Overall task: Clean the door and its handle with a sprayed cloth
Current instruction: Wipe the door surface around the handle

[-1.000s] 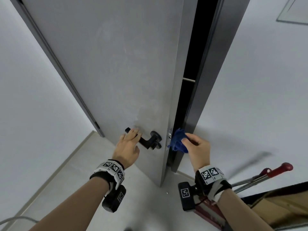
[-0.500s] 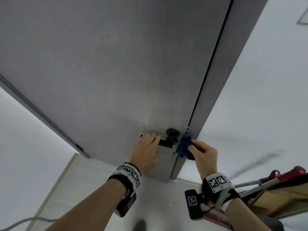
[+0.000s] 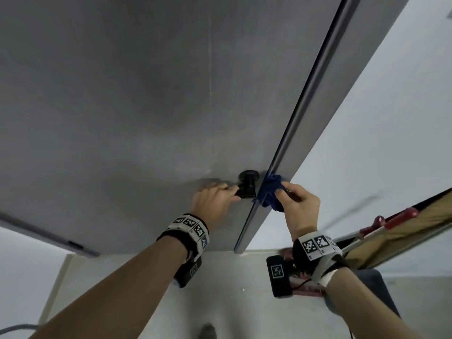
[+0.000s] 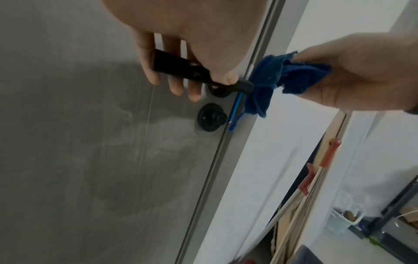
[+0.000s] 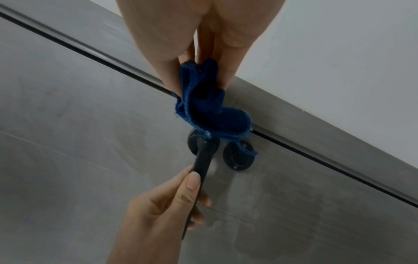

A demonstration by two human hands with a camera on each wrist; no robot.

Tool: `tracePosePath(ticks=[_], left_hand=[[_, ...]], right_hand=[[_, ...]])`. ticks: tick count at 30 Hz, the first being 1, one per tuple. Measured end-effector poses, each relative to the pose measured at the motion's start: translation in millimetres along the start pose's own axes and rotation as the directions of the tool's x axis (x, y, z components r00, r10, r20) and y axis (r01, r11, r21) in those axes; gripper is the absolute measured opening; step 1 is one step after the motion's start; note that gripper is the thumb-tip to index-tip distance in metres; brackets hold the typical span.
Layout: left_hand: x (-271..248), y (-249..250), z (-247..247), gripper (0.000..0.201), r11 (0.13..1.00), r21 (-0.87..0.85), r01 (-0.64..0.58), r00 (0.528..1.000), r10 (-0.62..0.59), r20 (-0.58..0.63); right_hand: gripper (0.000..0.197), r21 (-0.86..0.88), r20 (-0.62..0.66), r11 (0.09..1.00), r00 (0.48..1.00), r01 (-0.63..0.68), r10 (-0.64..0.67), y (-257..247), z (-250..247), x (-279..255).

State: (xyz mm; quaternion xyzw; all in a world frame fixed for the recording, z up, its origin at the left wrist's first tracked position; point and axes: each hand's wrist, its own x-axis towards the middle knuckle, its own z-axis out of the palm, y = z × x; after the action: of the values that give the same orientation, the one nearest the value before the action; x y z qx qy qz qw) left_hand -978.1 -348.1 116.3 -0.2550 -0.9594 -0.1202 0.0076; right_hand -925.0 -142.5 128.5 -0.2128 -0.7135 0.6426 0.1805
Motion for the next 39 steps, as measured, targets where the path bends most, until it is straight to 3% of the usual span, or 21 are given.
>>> tracePosePath(ticks=[3,6,9,13,16,20,24,30,33,35,37,39], left_hand=[[0.9,0.8,-5.1,0.032,1.000,-0.022,0.020,1.000,-0.020,-0.005],[-2.7,-0.9,-19.6,0.027,0.991,-0.132,0.015,1.000,-0.016,-0.006],[-19.5,-13.7,-47.6,0.026,0.984,-0.163,-0.064,0.979,0.030,-0.203],[-48.6,-41.0,-83.0,0.040,0.996,-0.078,-0.053,0.875,0.008,-0.485],[-55.4,-66.5,-91.2,0.062,1.000,-0.023,-0.003,0.815,-0.011,-0.580],[-48.4,-94.0,-72.2,0.096,0.995,0.055,0.080,0.825,-0.035,-0.564],[-33.2,-112.9,-40.2,0.101,0.989,0.127,0.070,0.769,0.028,-0.638],[-21.1,-126.6,-27.7,0.070,0.980,0.196,-0.033,0.597,0.177,-0.782],[-16.4,-130.7,-24.0,0.068,0.975,0.218,-0.030,0.554,0.198,-0.809],[-14.7,-132.7,-20.4,0.067,0.971,0.236,-0.032,0.528,0.217,-0.821],[-13.2,-136.2,-15.4,0.067,0.968,0.248,-0.043,0.518,0.234,-0.823],[-12.5,-149.5,-11.4,0.069,0.966,0.237,-0.105,0.536,0.256,-0.805]], right_hand=[[0.027,-0.003,-0.049,1.000,0.998,0.031,-0.031,-12.0,2.3,-5.6],[0.024,0.018,-0.076,0.998,0.995,0.063,-0.062,-22.8,6.4,-10.6],[0.015,0.061,-0.112,0.991,0.988,0.115,-0.108,-33.1,20.2,-12.6],[0.018,0.086,-0.131,0.959,0.957,0.270,-0.258,-55.3,42.1,-12.4],[0.021,0.069,-0.144,0.915,0.912,0.397,-0.385,-65.3,52.1,-10.7],[0.022,0.016,-0.143,0.839,0.832,0.543,-0.536,-55.1,69.9,-4.5],[0.020,-0.023,-0.179,0.721,0.707,0.693,-0.685,-32.7,92.1,3.7],[0.025,-0.190,0.041,0.569,0.586,0.800,-0.809,-20.2,107.7,10.4],[0.026,-0.193,0.065,0.559,0.579,0.807,-0.813,-19.6,108.5,8.9],[0.020,-0.234,0.152,0.537,0.576,0.811,-0.804,-14.7,112.3,9.1],[0.016,-0.343,0.250,0.462,0.553,0.818,-0.795,-6.9,120.5,10.0],[0.011,-0.455,0.284,0.347,0.503,0.820,-0.817,-0.1,129.9,10.7]])
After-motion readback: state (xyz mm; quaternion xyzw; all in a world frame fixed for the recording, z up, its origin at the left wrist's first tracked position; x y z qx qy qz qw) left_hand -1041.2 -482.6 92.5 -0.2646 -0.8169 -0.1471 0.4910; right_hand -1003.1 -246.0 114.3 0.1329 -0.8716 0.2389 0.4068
